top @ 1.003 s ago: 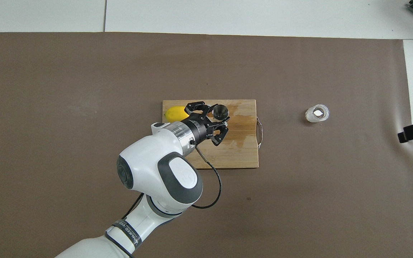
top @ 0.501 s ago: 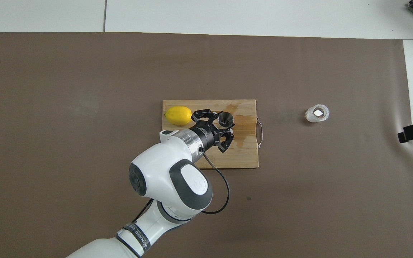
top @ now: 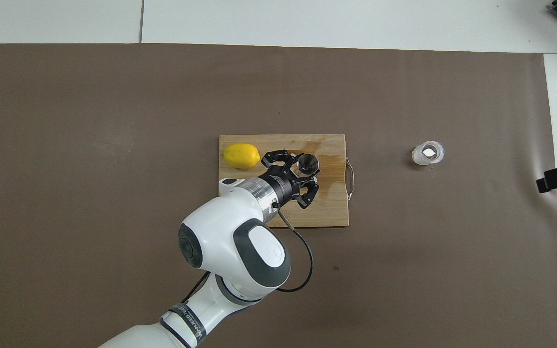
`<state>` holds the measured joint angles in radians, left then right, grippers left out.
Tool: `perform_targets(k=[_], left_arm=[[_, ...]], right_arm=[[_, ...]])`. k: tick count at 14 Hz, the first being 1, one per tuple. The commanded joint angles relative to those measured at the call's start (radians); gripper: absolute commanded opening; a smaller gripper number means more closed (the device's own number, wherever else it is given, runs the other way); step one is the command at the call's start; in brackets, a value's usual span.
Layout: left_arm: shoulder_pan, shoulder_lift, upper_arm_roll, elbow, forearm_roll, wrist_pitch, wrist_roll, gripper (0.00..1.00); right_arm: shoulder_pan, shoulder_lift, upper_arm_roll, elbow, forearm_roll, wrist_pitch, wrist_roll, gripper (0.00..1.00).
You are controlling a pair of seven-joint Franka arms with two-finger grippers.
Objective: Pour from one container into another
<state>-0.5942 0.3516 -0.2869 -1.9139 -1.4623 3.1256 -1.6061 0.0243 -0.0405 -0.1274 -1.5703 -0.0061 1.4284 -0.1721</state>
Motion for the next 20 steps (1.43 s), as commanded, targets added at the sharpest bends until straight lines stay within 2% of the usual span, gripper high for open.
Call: perform_targets(k=[1, 4, 6, 7, 8, 9, 10, 14, 20], left_arm=[[-0.025, 0.015, 0.009, 0.013, -0.023, 0.028, -0.002, 0.28], [-0.027, 0.021, 0.009, 0.015, -0.021, 0.033, 0.0, 0.31], [-0.033, 0.021, 0.009, 0.013, -0.021, 0.036, 0.0, 0.4], [-0.033, 0.021, 0.009, 0.013, -0.021, 0.036, 0.0, 0.49], [-0.033, 0.021, 0.009, 0.013, -0.021, 0.036, 0.0, 0.64], [-0.033, 0.021, 0.009, 0.015, -0.021, 0.036, 0.0, 0.88], [-0.033, 0.021, 0.009, 0.015, -0.021, 0.036, -0.002, 1.0], [-0.032, 0.017, 0.009, 0.015, -0.021, 0.034, -0.005, 1.0], [-0.03, -0.039, -0.003, 0.01, -0.023, 0.033, -0.008, 1.0]], right_arm=[[0.002, -0.019, 0.002, -0.02, 0.001, -0.003, 0.009, 1.0], [0.002, -0.019, 0.002, -0.02, 0.001, -0.003, 0.009, 1.0], [0.002, -0.019, 0.002, -0.02, 0.001, -0.003, 0.009, 1.0], [0.002, -0.019, 0.002, -0.02, 0.001, -0.003, 0.009, 1.0], [0.002, -0.019, 0.002, -0.02, 0.001, -0.003, 0.009, 1.0], [0.002, -0.019, 0.002, -0.02, 0.001, -0.003, 0.009, 1.0], [0.002, -0.019, 0.002, -0.02, 0.001, -0.003, 0.009, 1.0], [0.002, -0.019, 0.002, -0.02, 0.001, -0.003, 0.009, 1.0], [0.002, -0.019, 0.002, -0.02, 0.001, -0.003, 0.009, 1.0]])
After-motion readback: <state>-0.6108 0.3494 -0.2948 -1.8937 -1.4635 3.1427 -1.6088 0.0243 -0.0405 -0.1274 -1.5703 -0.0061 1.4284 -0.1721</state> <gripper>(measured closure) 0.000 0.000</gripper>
